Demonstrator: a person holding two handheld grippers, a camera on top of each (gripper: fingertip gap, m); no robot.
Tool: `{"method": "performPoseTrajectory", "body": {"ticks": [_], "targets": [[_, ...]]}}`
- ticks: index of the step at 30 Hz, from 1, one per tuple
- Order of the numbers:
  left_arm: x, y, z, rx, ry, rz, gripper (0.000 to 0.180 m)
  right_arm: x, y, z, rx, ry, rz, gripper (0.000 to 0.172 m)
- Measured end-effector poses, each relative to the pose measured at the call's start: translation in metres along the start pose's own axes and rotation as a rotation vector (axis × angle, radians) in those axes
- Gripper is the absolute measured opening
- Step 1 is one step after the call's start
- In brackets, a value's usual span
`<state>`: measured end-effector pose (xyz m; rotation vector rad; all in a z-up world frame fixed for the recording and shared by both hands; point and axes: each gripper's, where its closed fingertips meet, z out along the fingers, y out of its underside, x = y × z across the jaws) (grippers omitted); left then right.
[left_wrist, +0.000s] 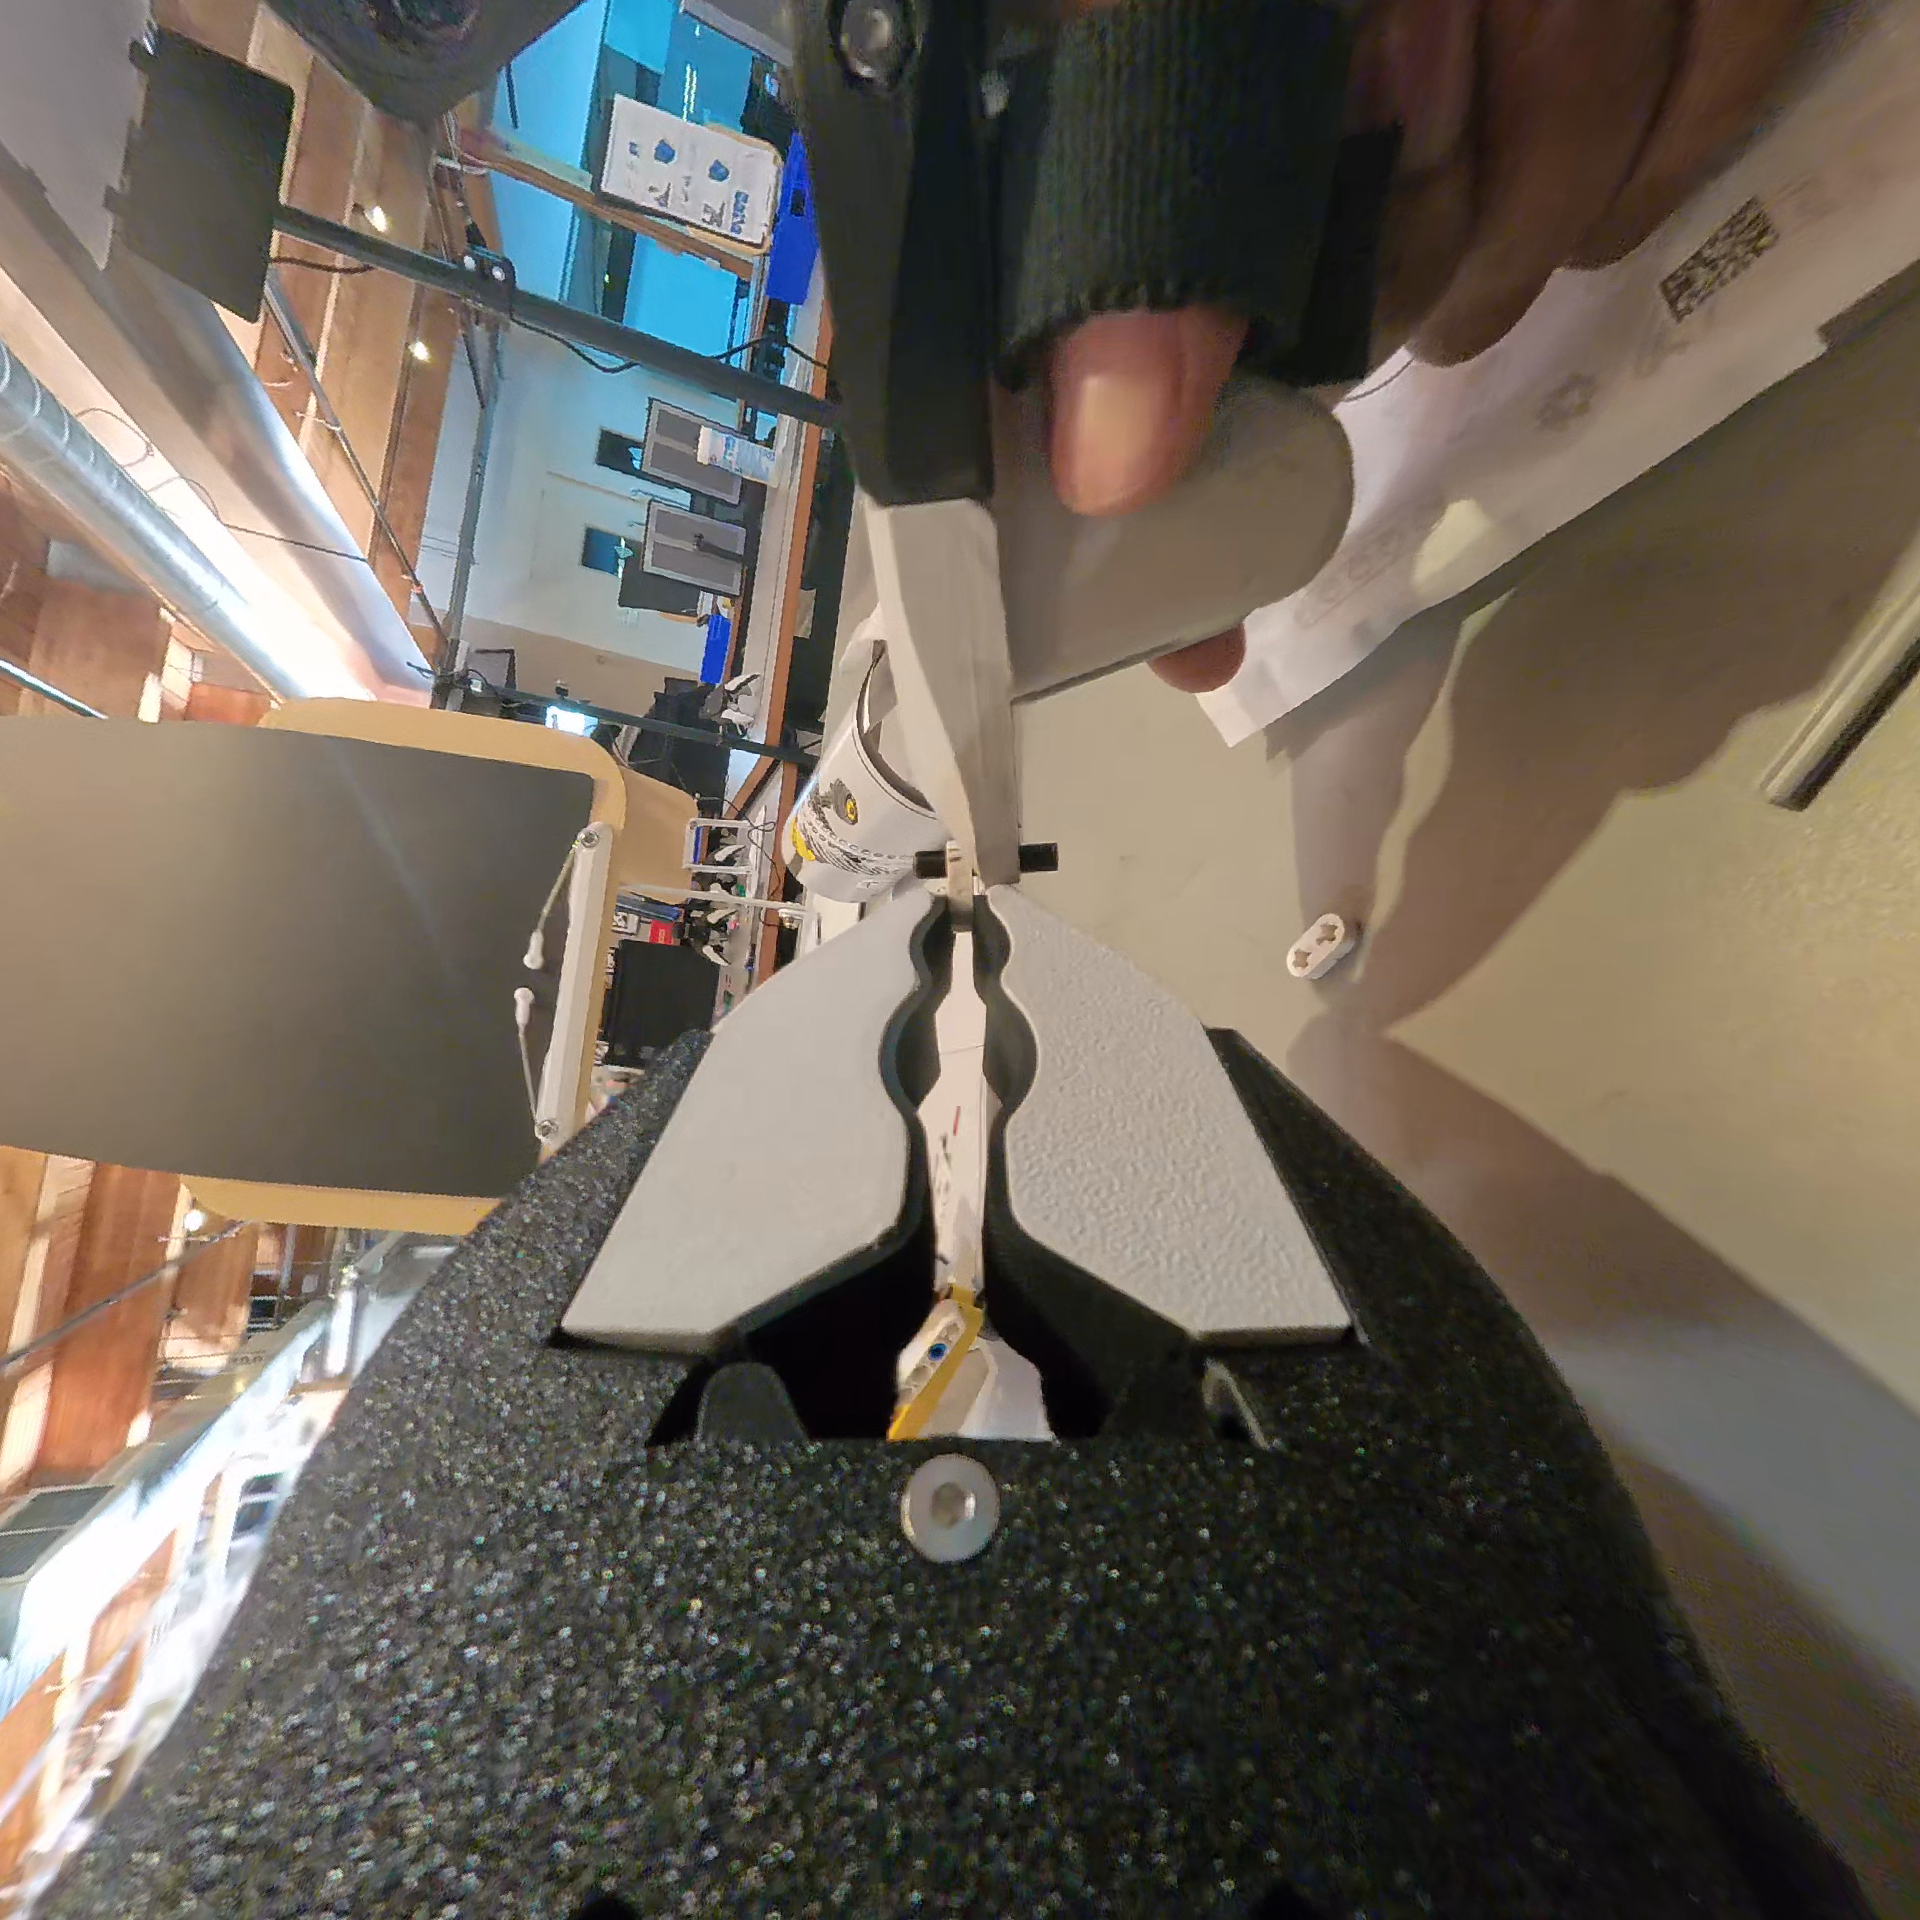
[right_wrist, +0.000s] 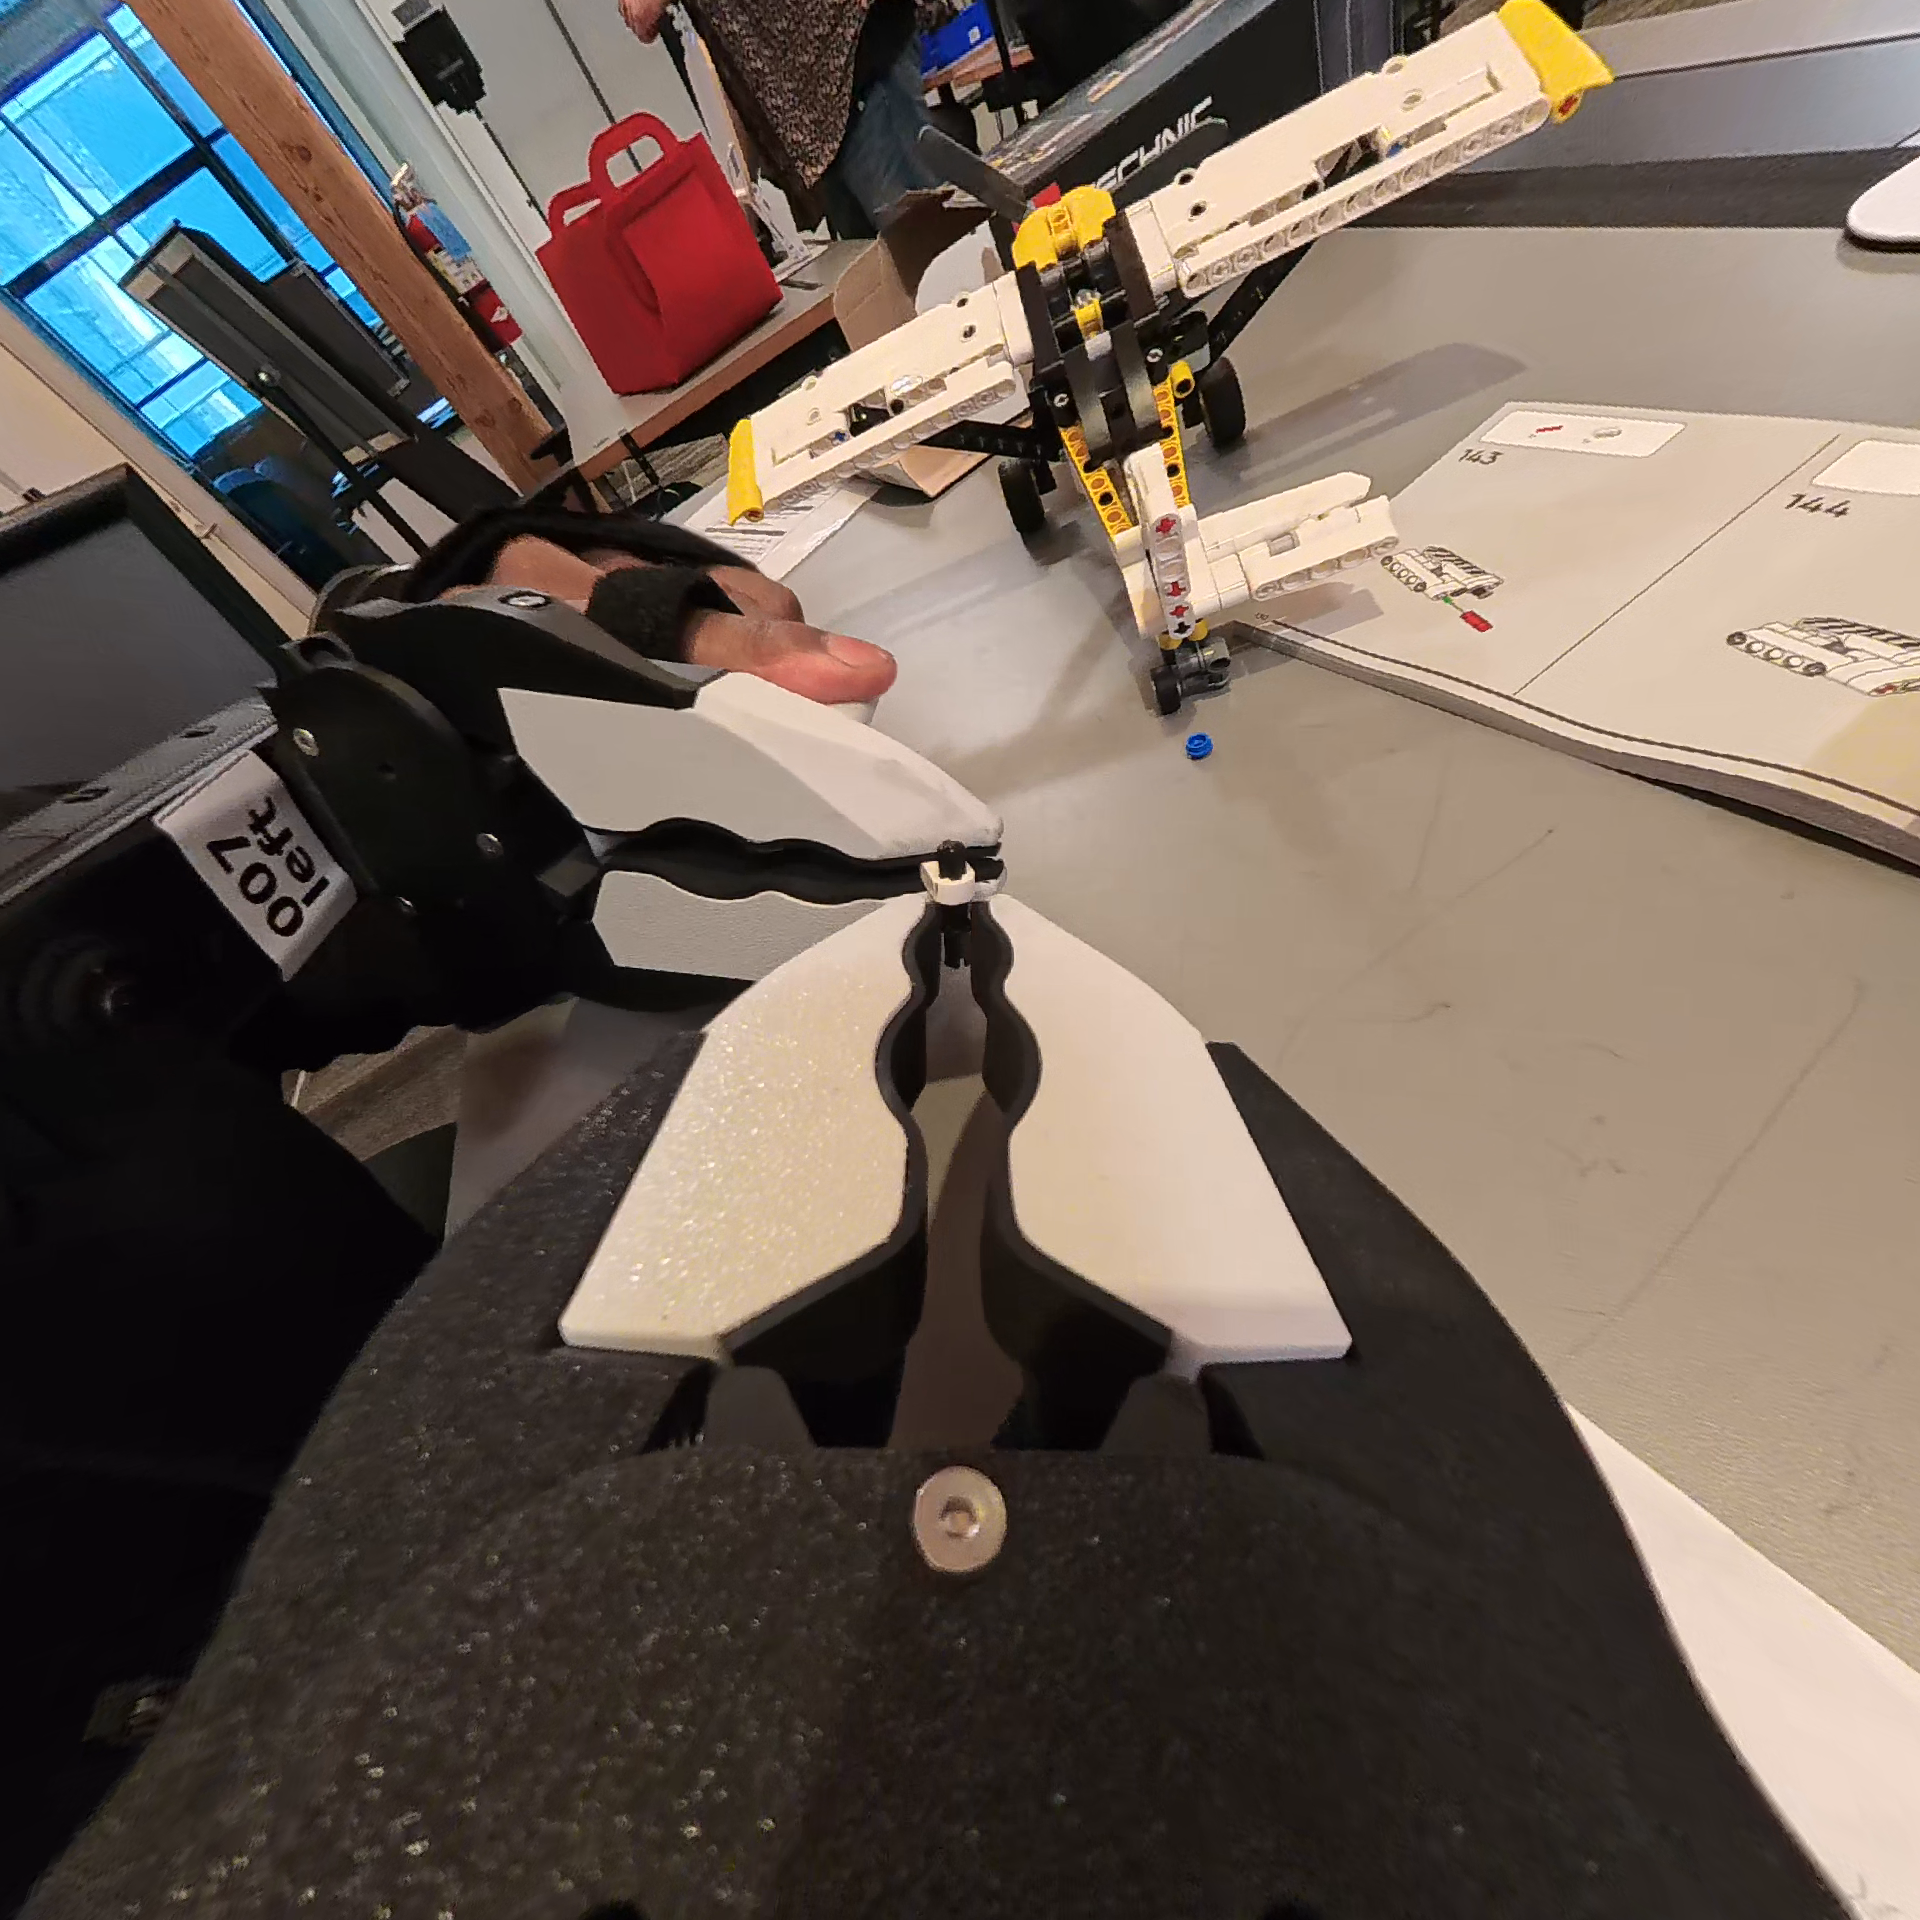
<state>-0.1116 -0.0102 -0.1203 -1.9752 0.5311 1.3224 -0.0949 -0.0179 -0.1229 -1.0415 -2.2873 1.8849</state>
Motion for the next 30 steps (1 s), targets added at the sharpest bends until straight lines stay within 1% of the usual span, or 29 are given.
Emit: {"method": "performPoseTrajectory", "body": {"ticks": [2,7,13,15,18,26,30], "targets": [[-0.001,0.0,0.001,-0.005,0.009,-0.083,0.004,0.001,-0.002,-0.001,0.008,0.018,-0.032,0.005],[-0.005,0.0,0.005,0.011,0.063,-0.393,0.004,0.003,-0.009,-0.004,0.05,0.074,-0.093,0.005],[-0.003,0.002,0.011,-0.001,0.108,-0.615,0.004,0.009,-0.01,-0.005,0.077,0.131,-0.063,0.005],[0.001,0.003,0.013,-0.002,0.144,-0.669,0.005,0.012,-0.007,-0.004,0.066,0.145,-0.042,0.005],[0.003,0.002,0.014,0.009,0.165,-0.701,0.005,0.013,-0.006,-0.005,0.066,0.155,-0.028,0.005],[0.004,0.002,0.016,0.056,0.233,-0.868,0.005,0.016,-0.008,-0.005,0.081,0.197,-0.057,0.005],[0.006,0.005,0.019,0.058,0.22,-0.882,0.005,0.02,-0.006,-0.004,0.075,0.226,-0.063,0.005]]}}
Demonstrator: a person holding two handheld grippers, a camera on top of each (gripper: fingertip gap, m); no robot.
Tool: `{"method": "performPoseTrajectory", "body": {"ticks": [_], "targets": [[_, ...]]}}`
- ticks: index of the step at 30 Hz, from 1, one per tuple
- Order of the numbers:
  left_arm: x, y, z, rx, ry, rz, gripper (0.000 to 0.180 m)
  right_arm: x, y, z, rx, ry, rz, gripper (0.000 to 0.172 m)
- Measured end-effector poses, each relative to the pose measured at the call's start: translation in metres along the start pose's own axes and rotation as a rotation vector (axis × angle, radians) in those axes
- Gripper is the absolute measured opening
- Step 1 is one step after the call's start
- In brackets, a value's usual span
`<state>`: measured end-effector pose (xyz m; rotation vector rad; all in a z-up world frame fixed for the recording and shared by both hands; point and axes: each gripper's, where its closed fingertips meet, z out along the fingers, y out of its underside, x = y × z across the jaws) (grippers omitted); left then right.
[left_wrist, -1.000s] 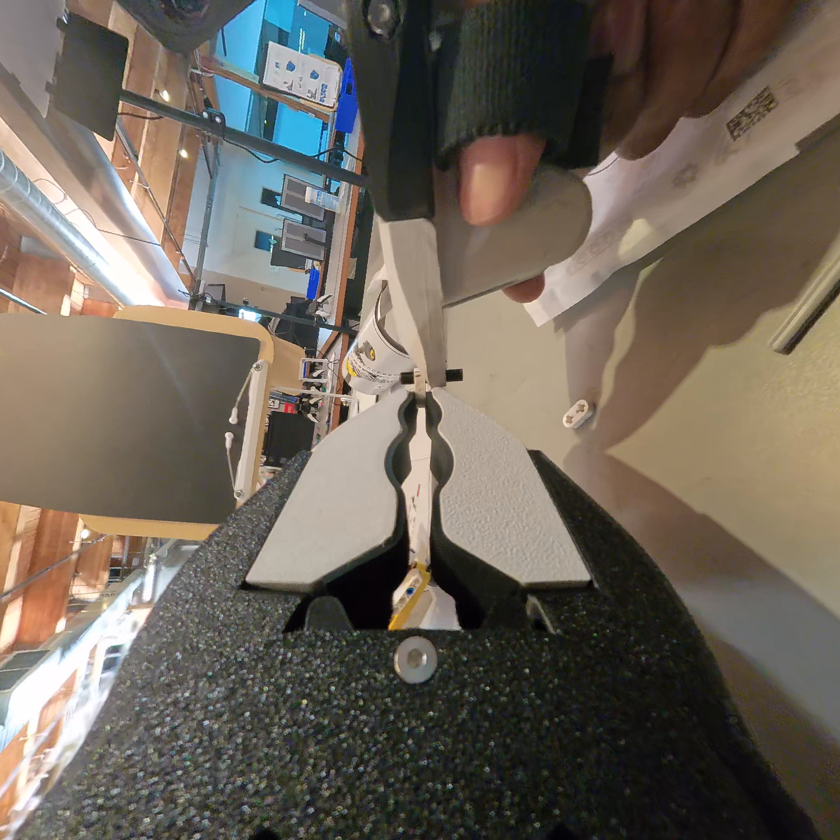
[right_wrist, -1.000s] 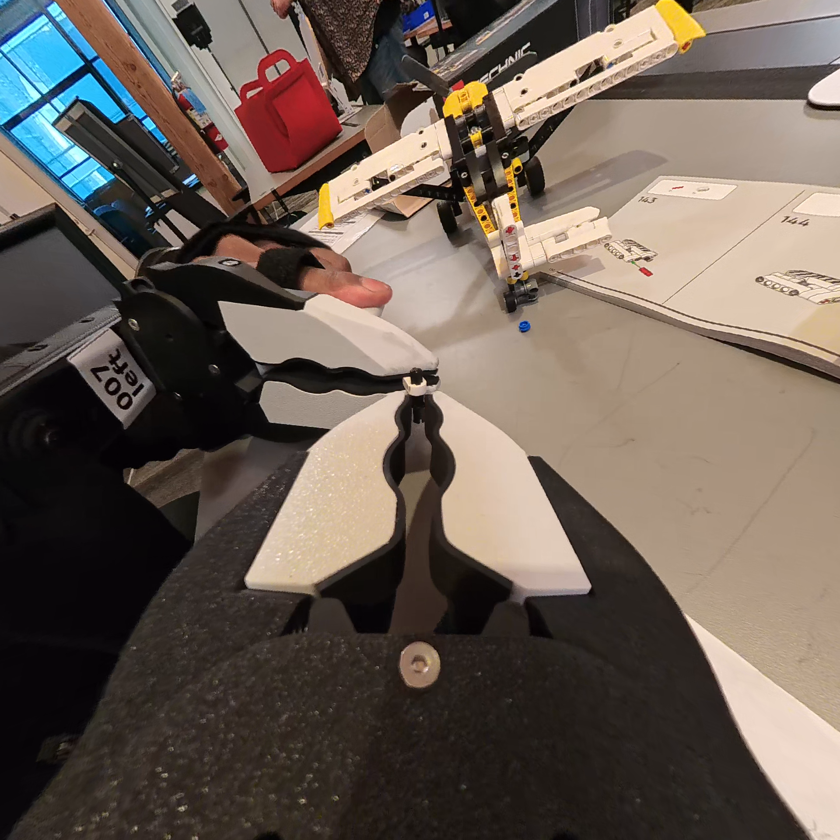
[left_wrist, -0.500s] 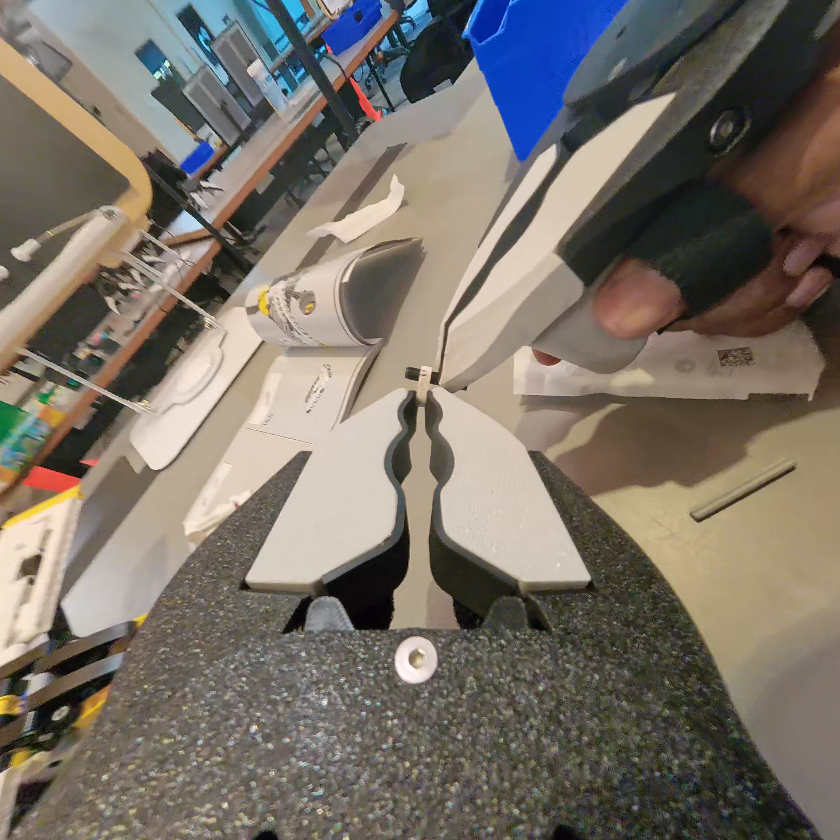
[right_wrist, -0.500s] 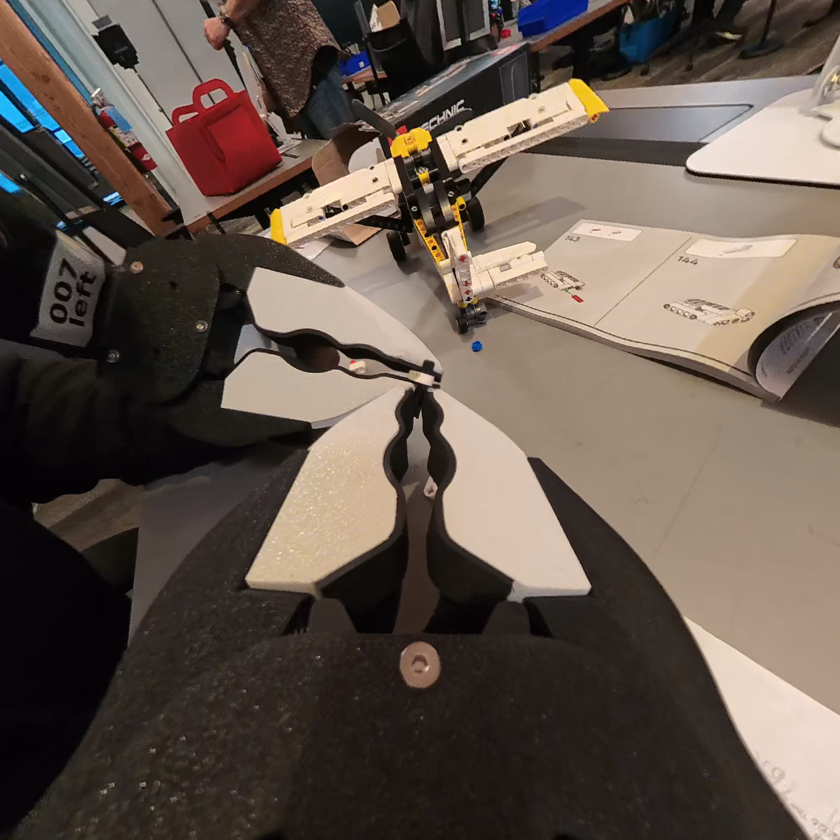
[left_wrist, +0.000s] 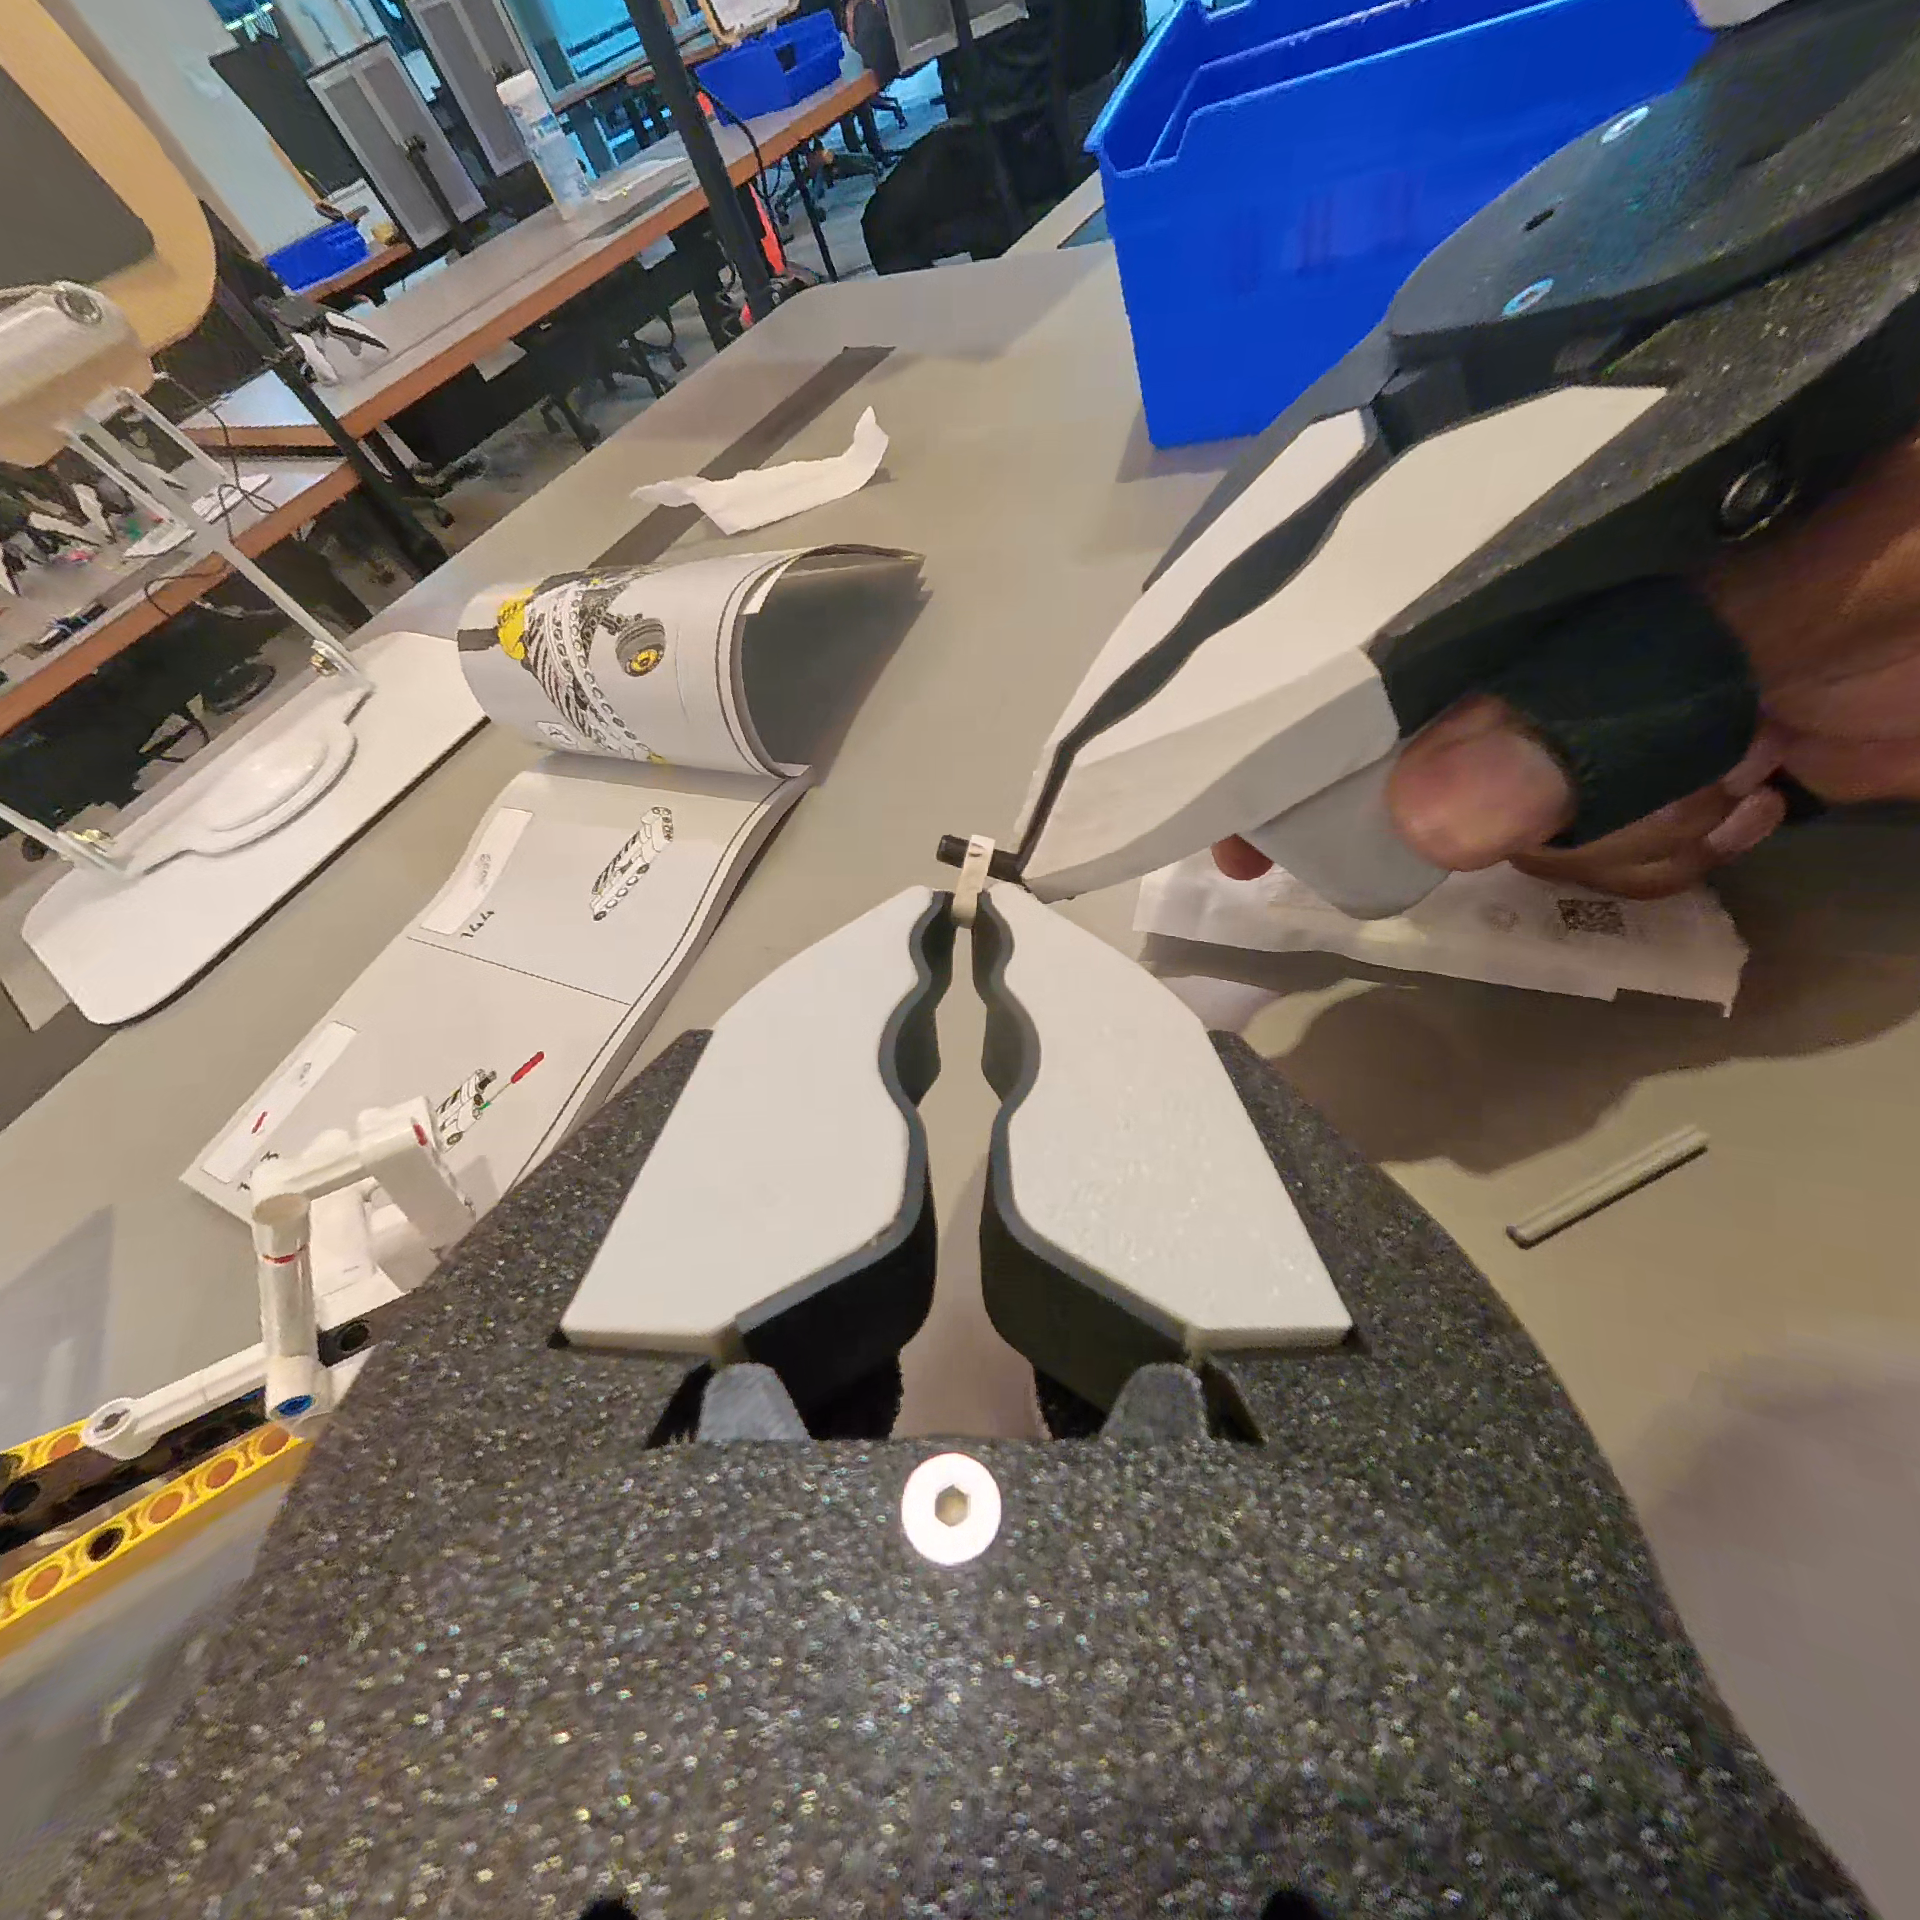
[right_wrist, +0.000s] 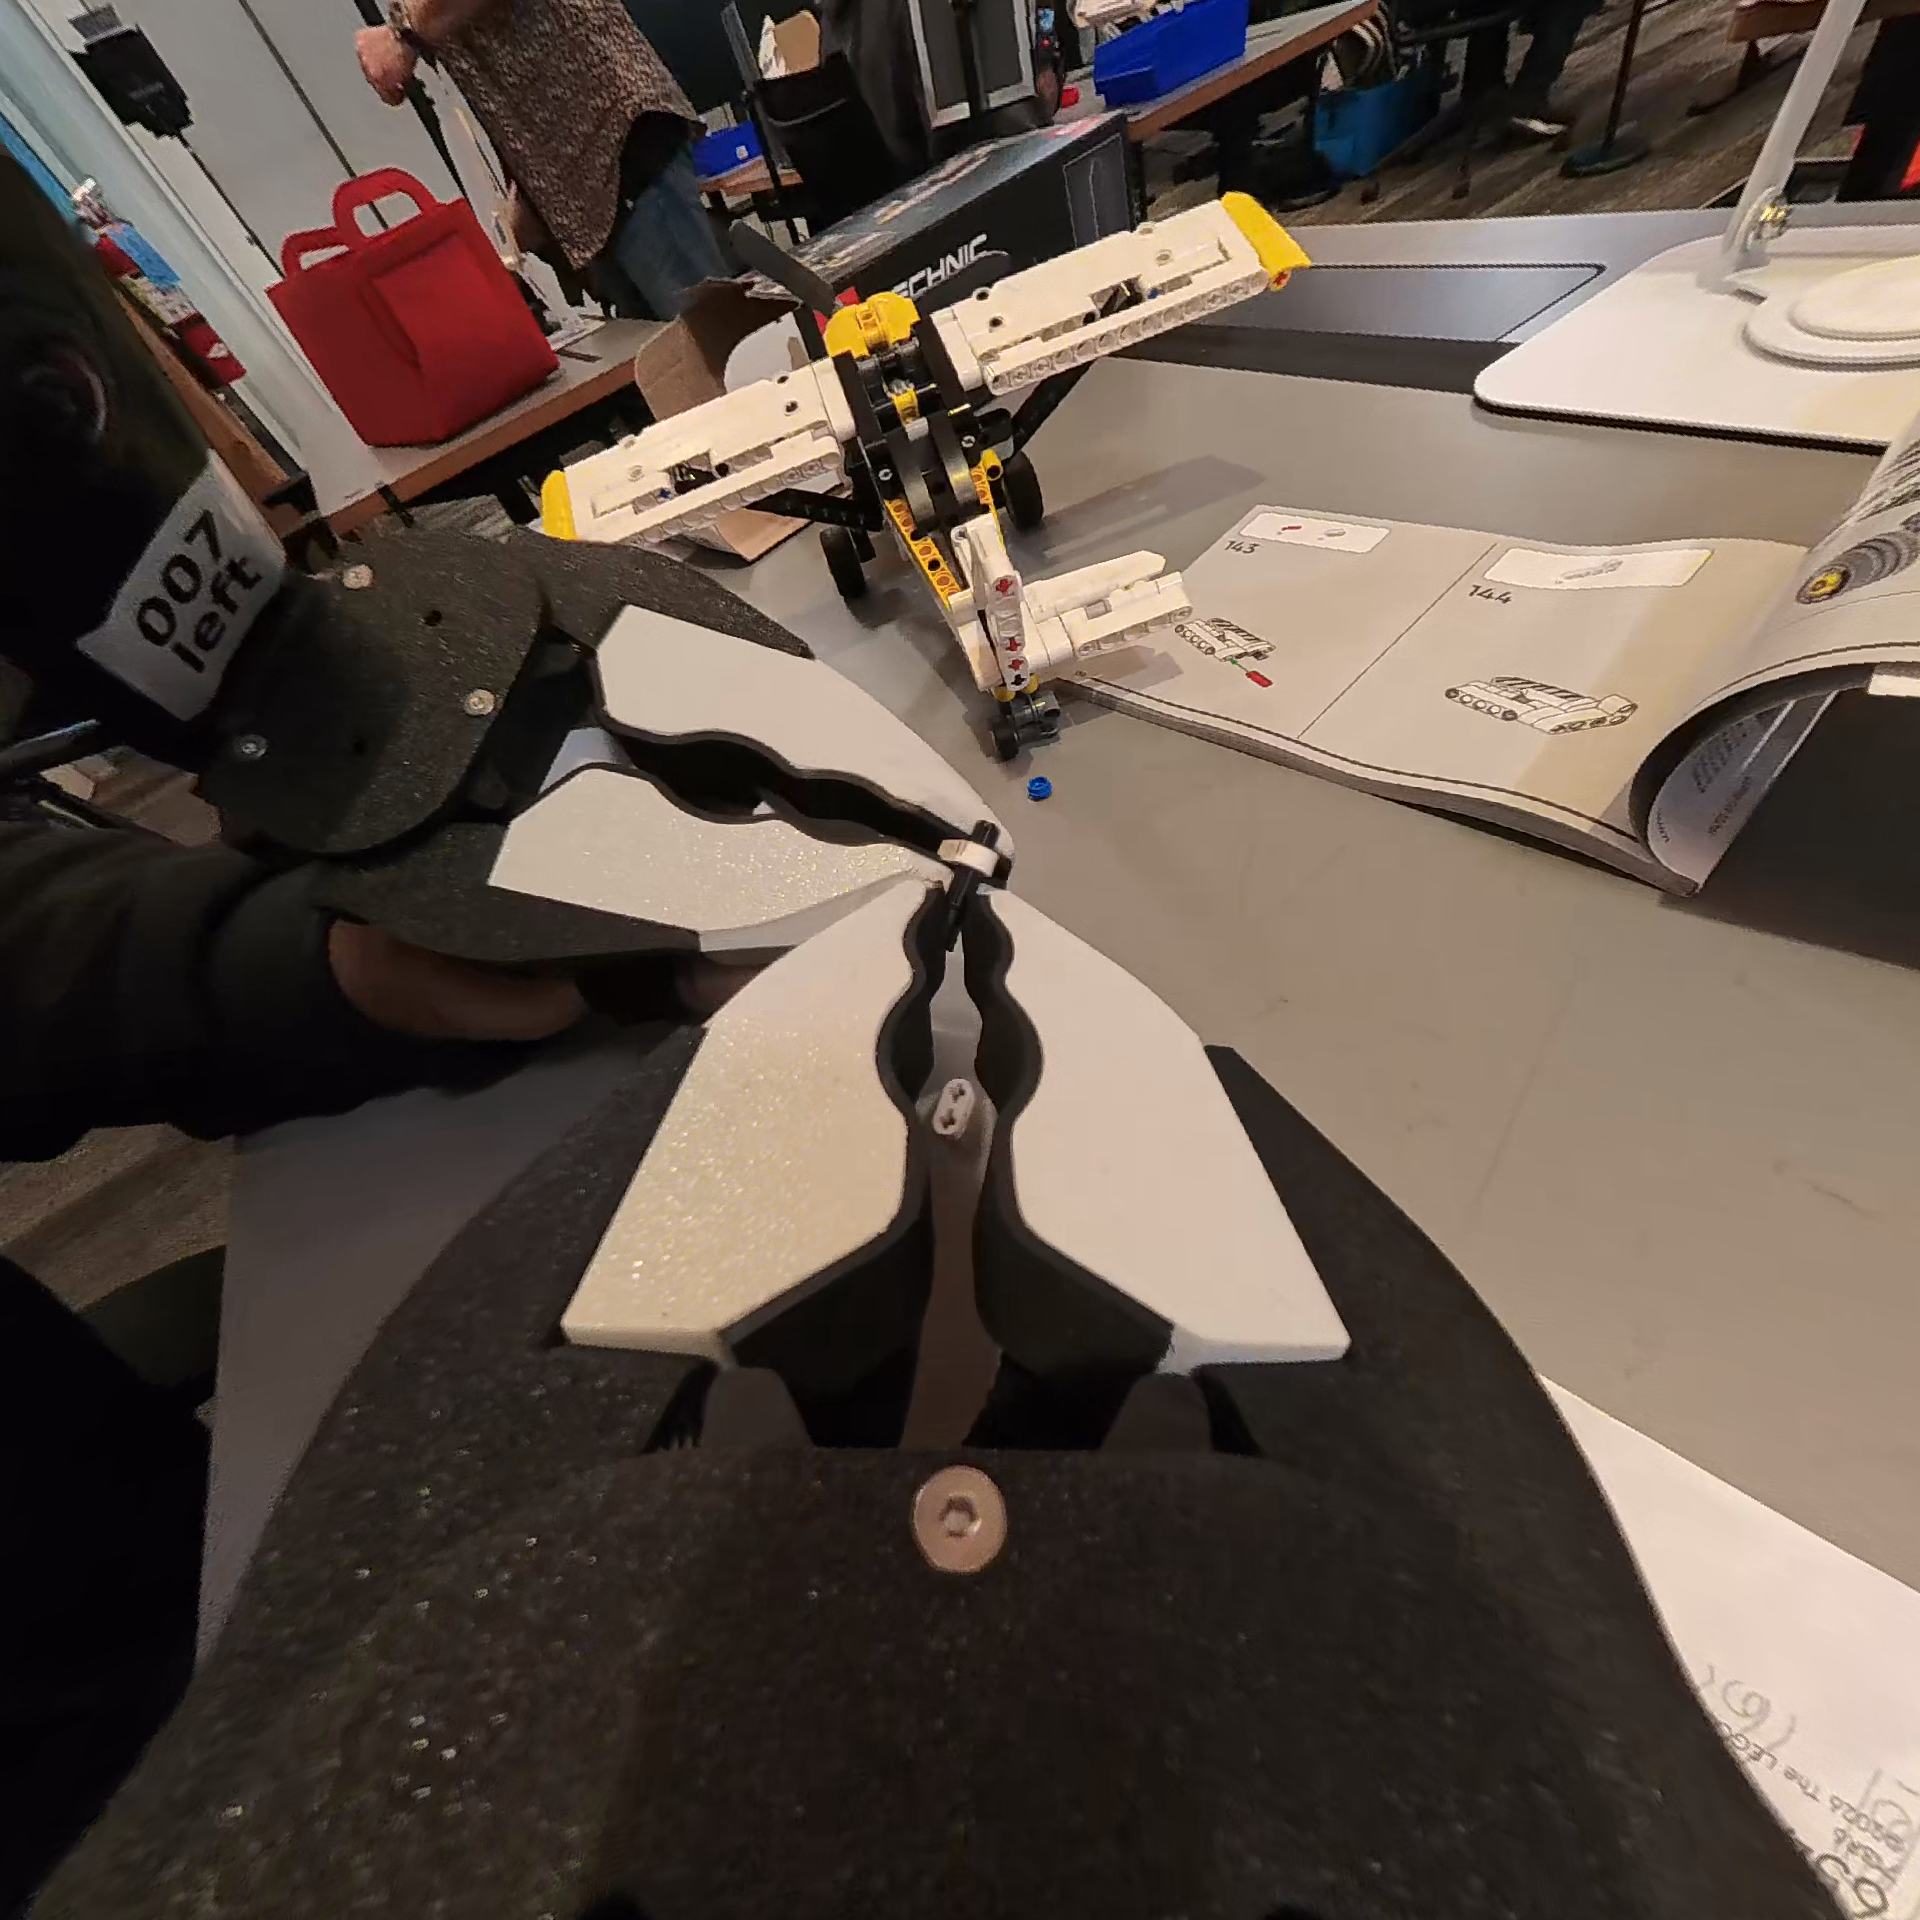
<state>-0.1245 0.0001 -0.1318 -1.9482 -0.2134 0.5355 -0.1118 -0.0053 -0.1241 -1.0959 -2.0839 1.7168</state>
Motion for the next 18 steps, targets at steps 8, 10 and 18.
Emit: {"method": "performPoseTrajectory", "body": {"ticks": [8,10,18], "targets": [[-0.0005,0.0084,0.006,-0.014,0.004,-0.024,0.005,0.0065,0.007,0.0035,-0.039,0.023,0.032,0.005],[-0.0009,0.0086,0.0064,-0.015,0.002,-0.026,0.005,0.0069,0.0074,0.0035,-0.041,0.021,0.037,0.005],[-0.0001,0.0086,0.0057,-0.009,0.014,-0.039,0.005,0.0047,0.0075,0.0019,-0.043,0.017,0.035,0.005]]}}
